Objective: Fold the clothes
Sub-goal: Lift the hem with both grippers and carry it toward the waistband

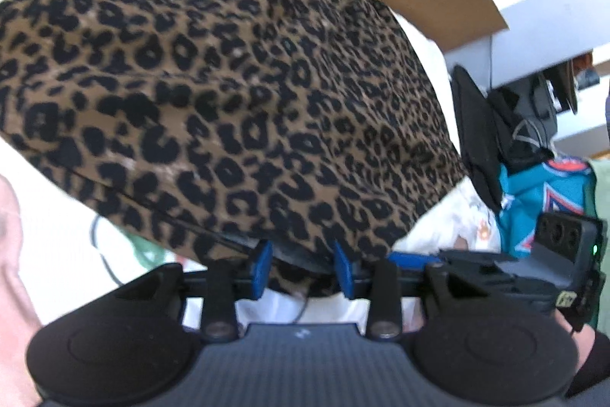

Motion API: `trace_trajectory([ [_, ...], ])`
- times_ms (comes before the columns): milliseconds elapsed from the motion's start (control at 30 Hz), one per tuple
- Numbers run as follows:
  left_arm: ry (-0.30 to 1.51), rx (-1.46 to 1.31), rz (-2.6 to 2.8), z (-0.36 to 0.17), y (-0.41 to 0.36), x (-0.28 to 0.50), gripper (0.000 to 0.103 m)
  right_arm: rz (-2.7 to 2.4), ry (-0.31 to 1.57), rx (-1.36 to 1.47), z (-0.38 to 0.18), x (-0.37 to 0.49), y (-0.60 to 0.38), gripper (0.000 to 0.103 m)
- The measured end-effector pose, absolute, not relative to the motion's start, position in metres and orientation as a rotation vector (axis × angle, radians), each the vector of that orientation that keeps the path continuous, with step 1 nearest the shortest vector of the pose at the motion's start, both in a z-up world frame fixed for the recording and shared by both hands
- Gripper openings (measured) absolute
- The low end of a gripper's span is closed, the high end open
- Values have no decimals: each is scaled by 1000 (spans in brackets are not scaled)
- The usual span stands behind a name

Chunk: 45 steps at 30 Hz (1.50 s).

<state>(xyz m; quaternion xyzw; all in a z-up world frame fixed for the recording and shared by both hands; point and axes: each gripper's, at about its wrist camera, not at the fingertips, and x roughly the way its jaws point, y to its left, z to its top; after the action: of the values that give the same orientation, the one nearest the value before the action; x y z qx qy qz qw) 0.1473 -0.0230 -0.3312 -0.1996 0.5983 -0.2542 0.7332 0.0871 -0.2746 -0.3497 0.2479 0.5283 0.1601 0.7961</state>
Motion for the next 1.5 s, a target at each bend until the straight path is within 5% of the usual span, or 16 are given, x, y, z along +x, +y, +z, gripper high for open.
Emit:
trace_trajectory([
  [167, 1335, -444, -607, -339, -35, 145, 39, 376, 1118, 520, -354, 93, -264, 44],
  [233, 1328, -438, -629, -338, -38, 145, 38, 403, 1115, 498, -355, 96, -258, 33],
  [267, 1320, -437, -638, -336, -40, 146, 37, 410, 1118, 492, -355, 98, -256, 17],
  [300, 1310, -438, -649, -334, -41, 147, 25, 415, 1121, 489, -353, 100, -255, 4],
  [333, 1298, -443, -664, -332, -42, 147, 8, 421, 1121, 484, -351, 102, -255, 3],
  [367, 1286, -446, -678, -329, -42, 147, 2, 429, 1107, 471, -346, 102, -254, 2],
  [667, 1191, -495, -665, -306, -29, 159, 4, 436, 998, 404, -303, 110, -265, 2],
  [1100, 1359, -448, -701, -340, -36, 145, 4, 486, 1182, 336, -336, 95, -246, 4],
  [1233, 1366, -439, -695, -340, -29, 142, 14, 461, 1200, 406, -338, 90, -258, 9],
  [1367, 1332, -473, -635, -335, -9, 144, 34, 383, 1173, 487, -337, 88, -281, 32],
  [1500, 1310, -539, -557, -339, 11, 149, 40, 288, 1152, 590, -342, 91, -308, 33],
])
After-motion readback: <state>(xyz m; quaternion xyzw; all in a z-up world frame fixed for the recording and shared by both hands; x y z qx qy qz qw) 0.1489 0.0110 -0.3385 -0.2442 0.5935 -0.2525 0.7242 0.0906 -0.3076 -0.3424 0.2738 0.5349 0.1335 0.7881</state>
